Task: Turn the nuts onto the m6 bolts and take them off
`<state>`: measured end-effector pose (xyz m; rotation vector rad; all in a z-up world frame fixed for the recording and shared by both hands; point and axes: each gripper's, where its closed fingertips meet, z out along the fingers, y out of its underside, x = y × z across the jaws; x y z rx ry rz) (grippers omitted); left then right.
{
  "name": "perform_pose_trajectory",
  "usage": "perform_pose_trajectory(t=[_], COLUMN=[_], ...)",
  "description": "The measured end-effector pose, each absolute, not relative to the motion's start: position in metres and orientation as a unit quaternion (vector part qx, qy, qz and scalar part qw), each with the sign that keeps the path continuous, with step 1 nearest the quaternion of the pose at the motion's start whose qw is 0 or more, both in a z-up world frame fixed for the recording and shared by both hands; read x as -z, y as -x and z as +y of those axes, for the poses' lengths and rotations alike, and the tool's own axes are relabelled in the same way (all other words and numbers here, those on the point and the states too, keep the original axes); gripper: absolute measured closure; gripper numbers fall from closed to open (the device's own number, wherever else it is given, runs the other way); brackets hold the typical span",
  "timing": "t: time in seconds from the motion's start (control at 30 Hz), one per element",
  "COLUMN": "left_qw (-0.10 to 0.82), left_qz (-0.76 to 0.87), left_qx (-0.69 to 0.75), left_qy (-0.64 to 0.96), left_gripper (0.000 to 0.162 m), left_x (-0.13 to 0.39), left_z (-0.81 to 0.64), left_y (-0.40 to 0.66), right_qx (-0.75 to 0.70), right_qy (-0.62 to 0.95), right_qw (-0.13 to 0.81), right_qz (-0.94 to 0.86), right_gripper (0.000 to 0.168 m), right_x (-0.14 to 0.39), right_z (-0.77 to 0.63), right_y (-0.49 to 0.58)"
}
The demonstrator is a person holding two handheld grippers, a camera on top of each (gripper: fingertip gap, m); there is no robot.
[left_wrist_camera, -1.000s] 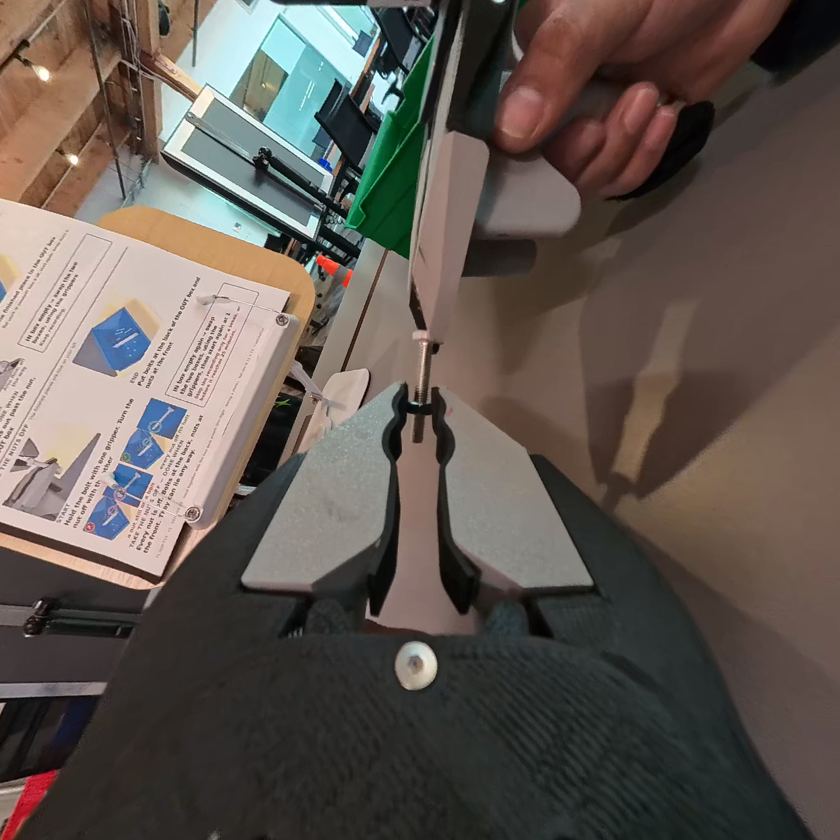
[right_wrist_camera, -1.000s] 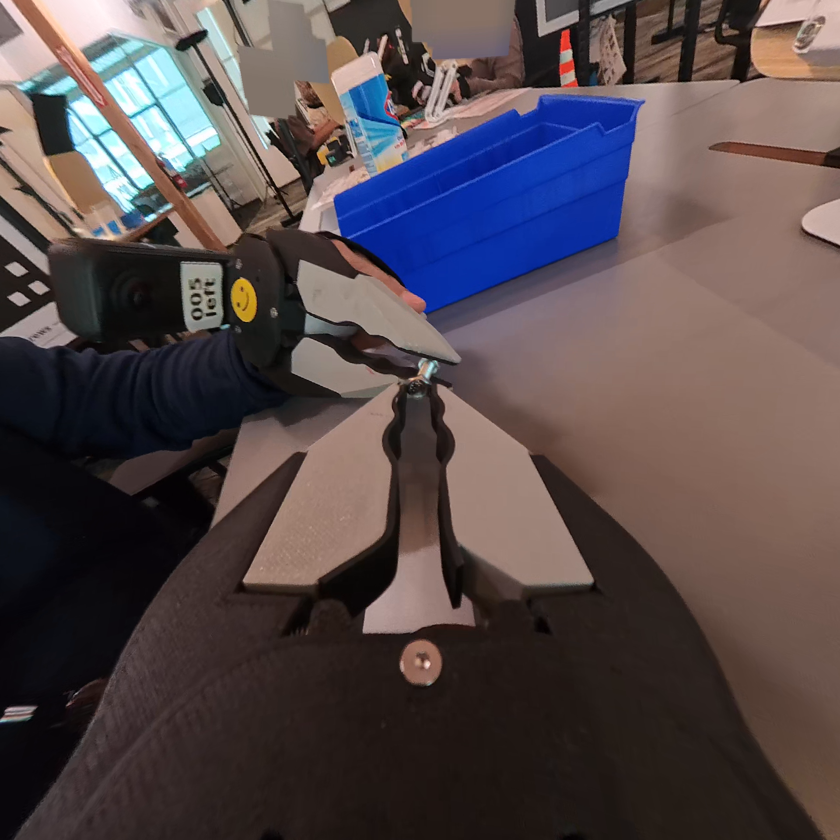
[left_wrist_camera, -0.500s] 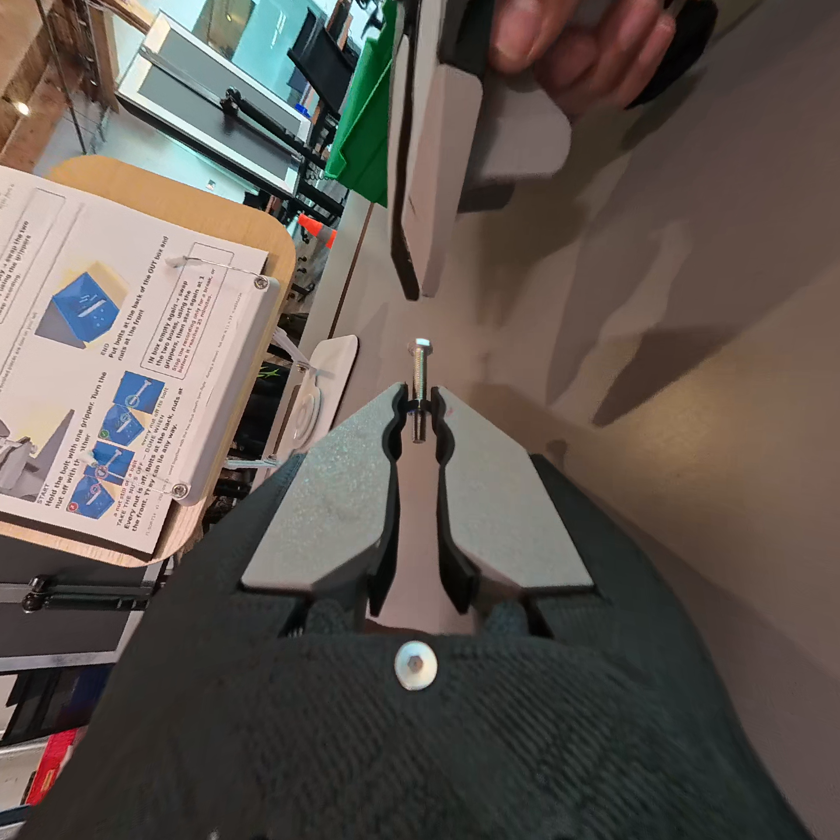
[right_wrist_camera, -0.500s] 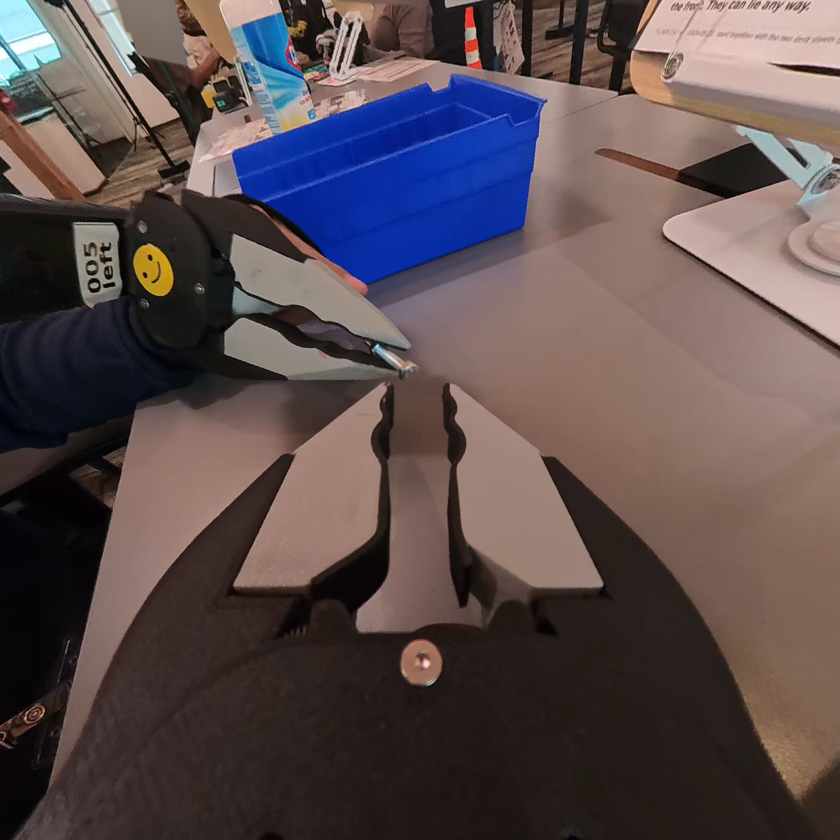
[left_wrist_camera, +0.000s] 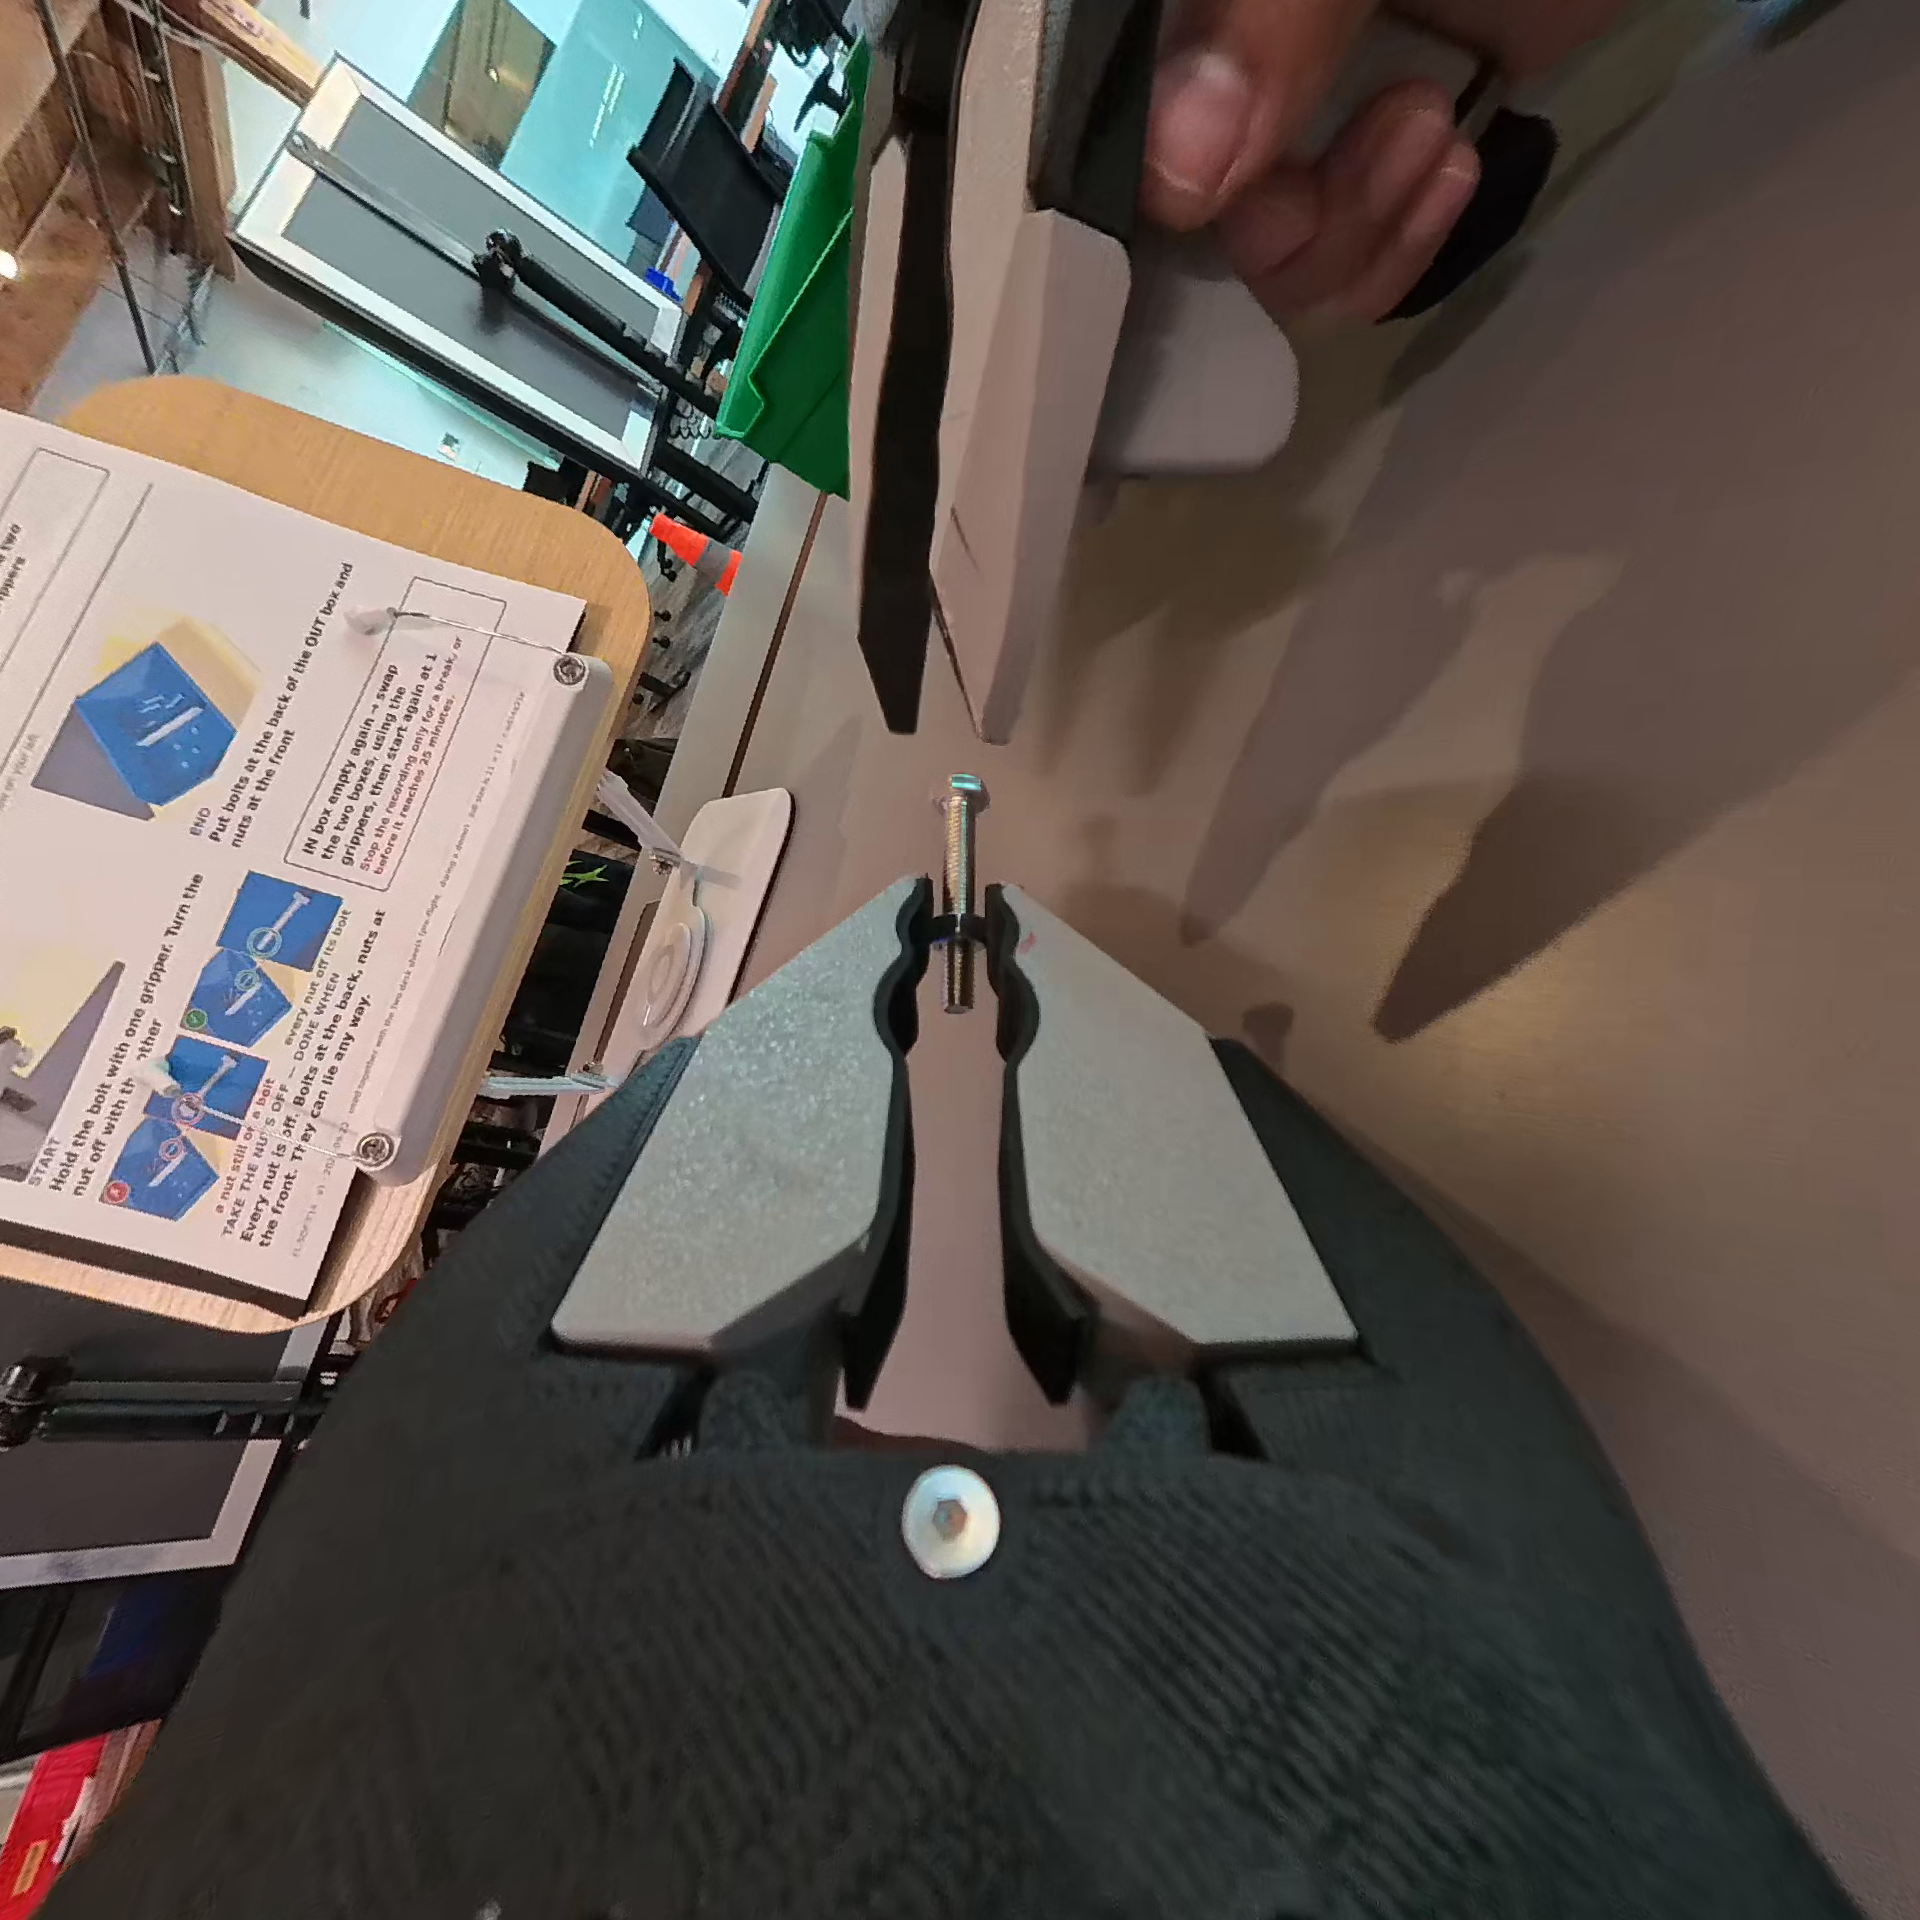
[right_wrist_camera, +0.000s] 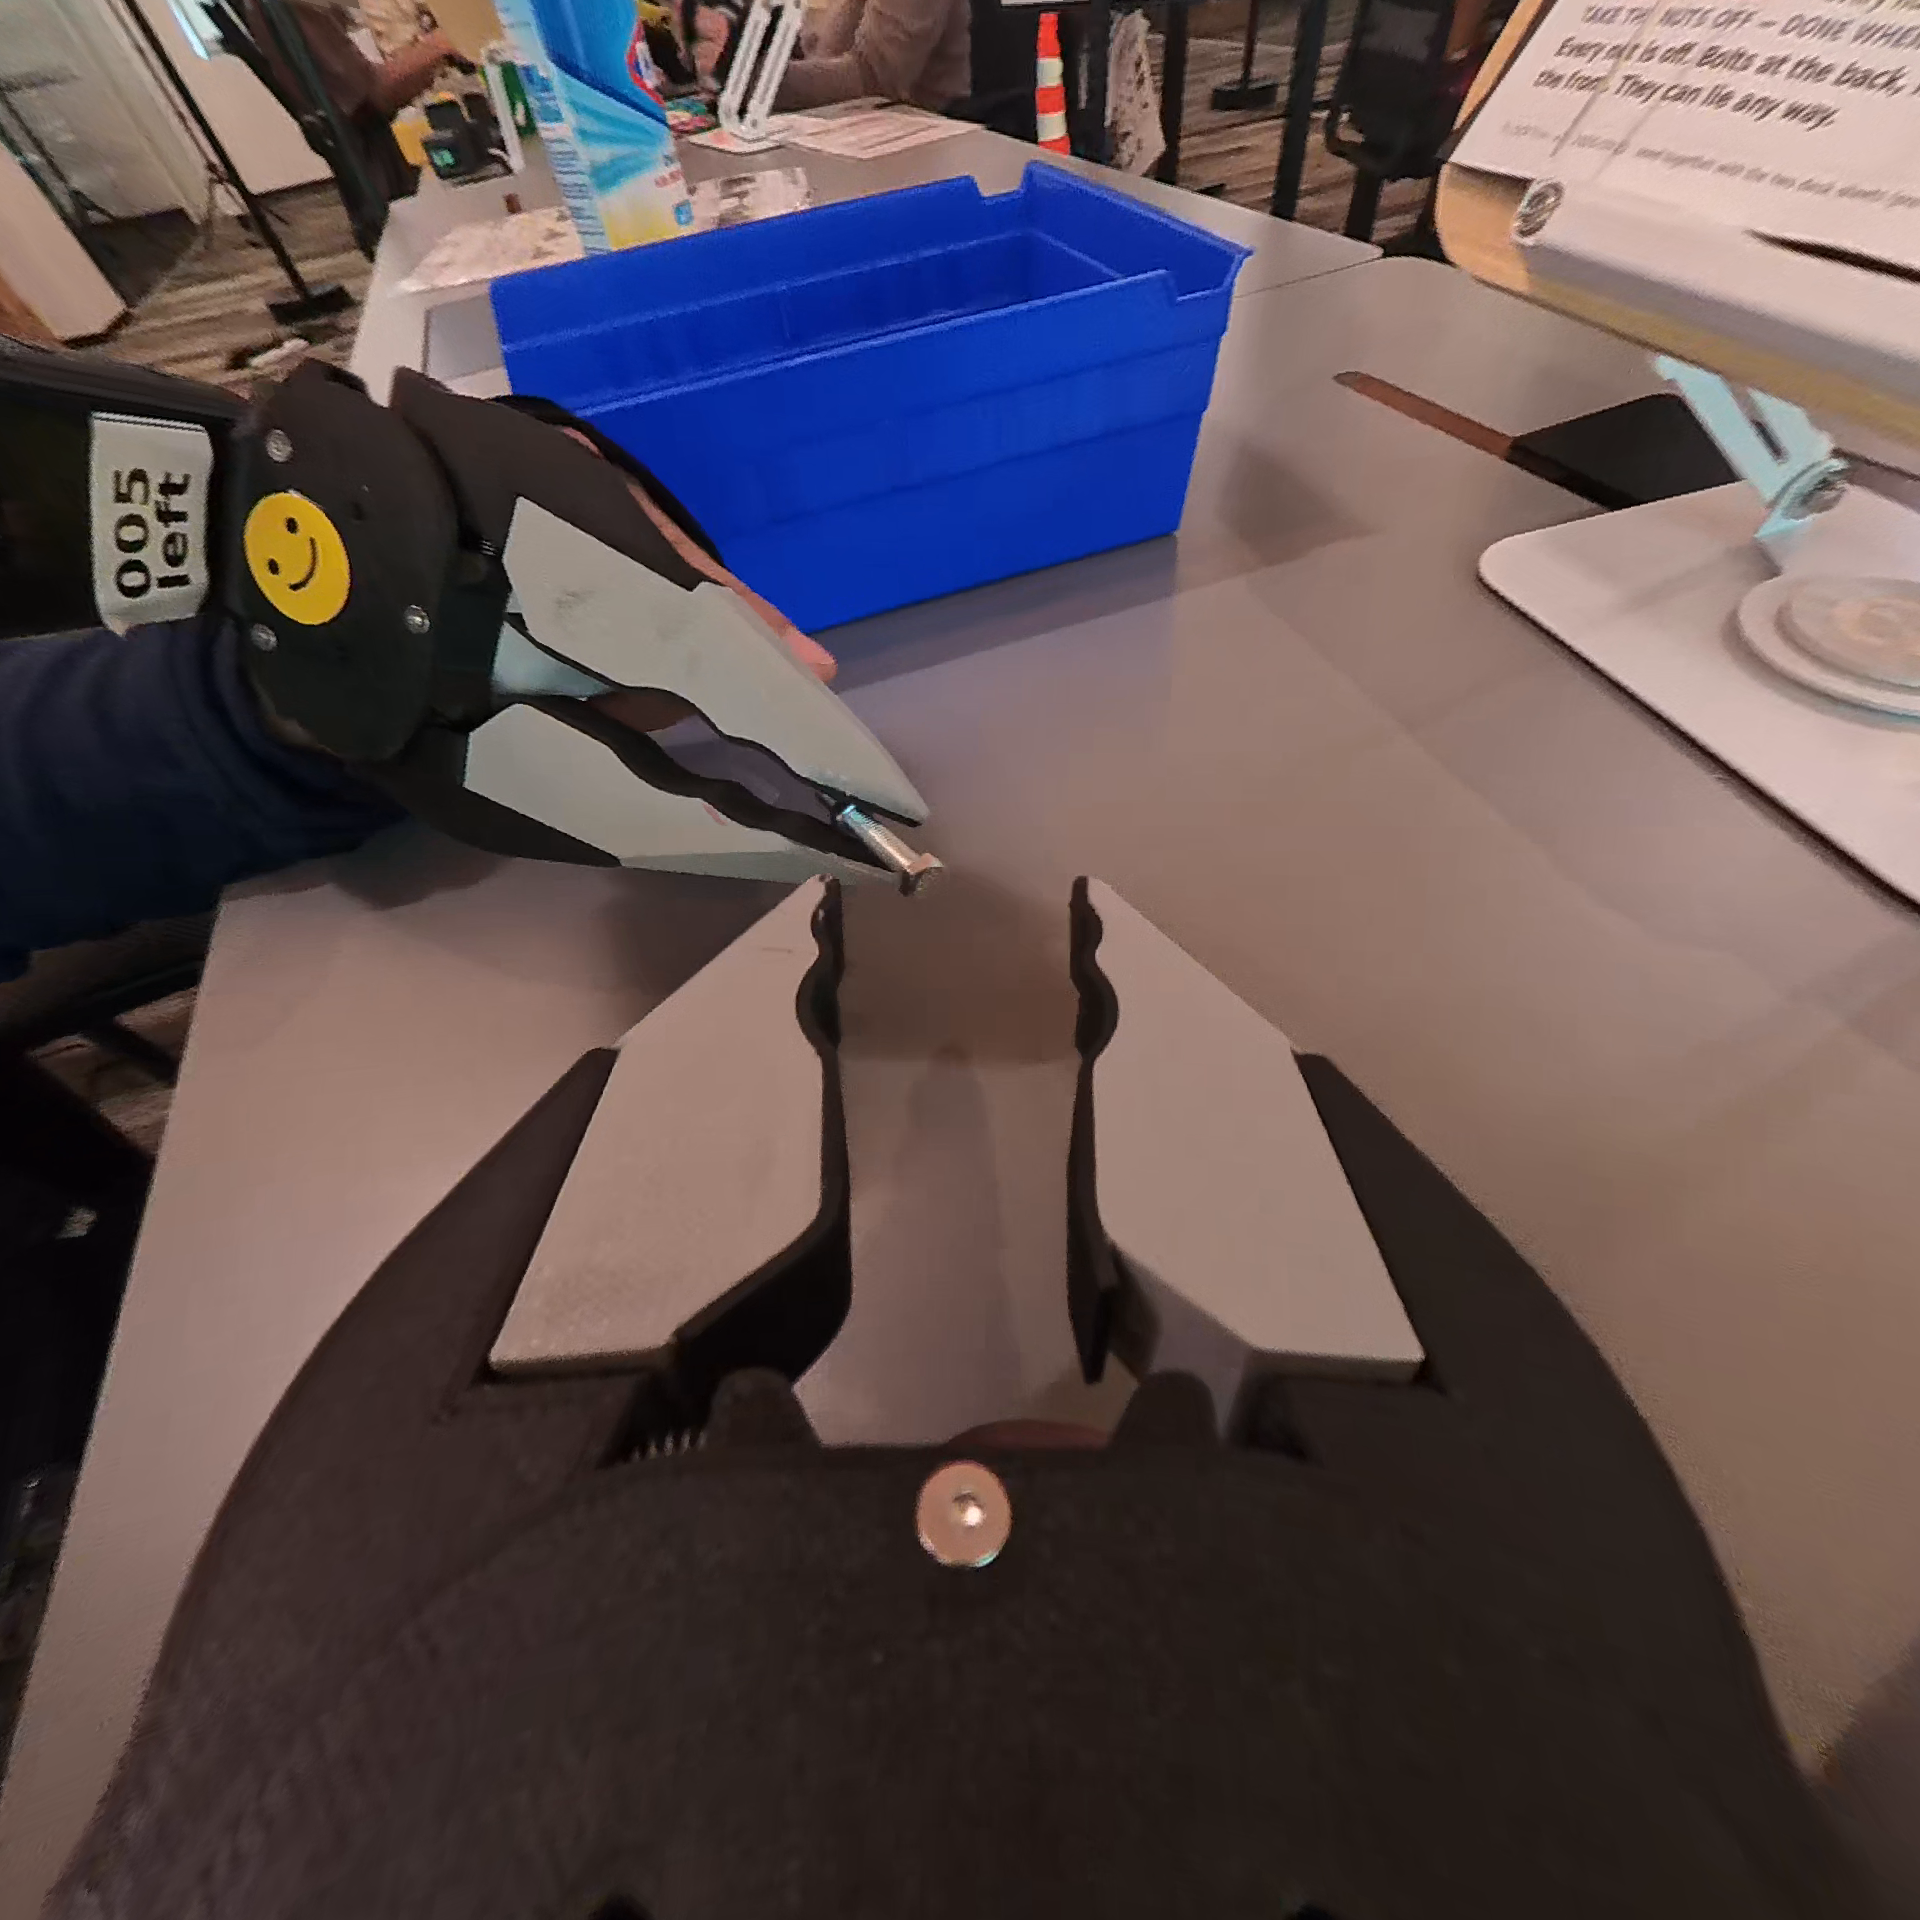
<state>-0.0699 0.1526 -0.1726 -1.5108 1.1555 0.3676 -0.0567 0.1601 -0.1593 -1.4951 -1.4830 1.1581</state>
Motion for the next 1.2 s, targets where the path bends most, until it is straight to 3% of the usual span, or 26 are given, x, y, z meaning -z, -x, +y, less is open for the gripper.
perform_pose_trajectory(t=[0.03, 0.3, 0.47, 1.2], left_qw=[0.568, 0.581, 0.587, 0.644], left_qz=[0.493, 0.499, 0.5, 0.473], left_qx=[-0.158, -0.157, -0.155, -0.059], left_qy=[0.64, 0.623, 0.617, 0.598], left_gripper=[0.154, 0.154, 0.154, 0.151], left_x=[0.172, 0.167, 0.164, 0.14], left_z=[0.152, 0.149, 0.147, 0.133], left_y=[0.069, 0.063, 0.059, 0.052], right_qx=[-0.455, -0.524, -0.499, -0.616], right_qy=[0.578, 0.564, 0.578, 0.547], right_qw=[0.353, 0.309, 0.307, 0.234], right_qz=[-0.577, -0.559, -0.568, -0.517], right_gripper=[0.128, 0.134, 0.16, 0.162], right_x=[0.16, 0.15, 0.161, 0.136], right_z=[0.157, 0.14, 0.144, 0.135], right_y=[0.057, 0.059, 0.06, 0.05])
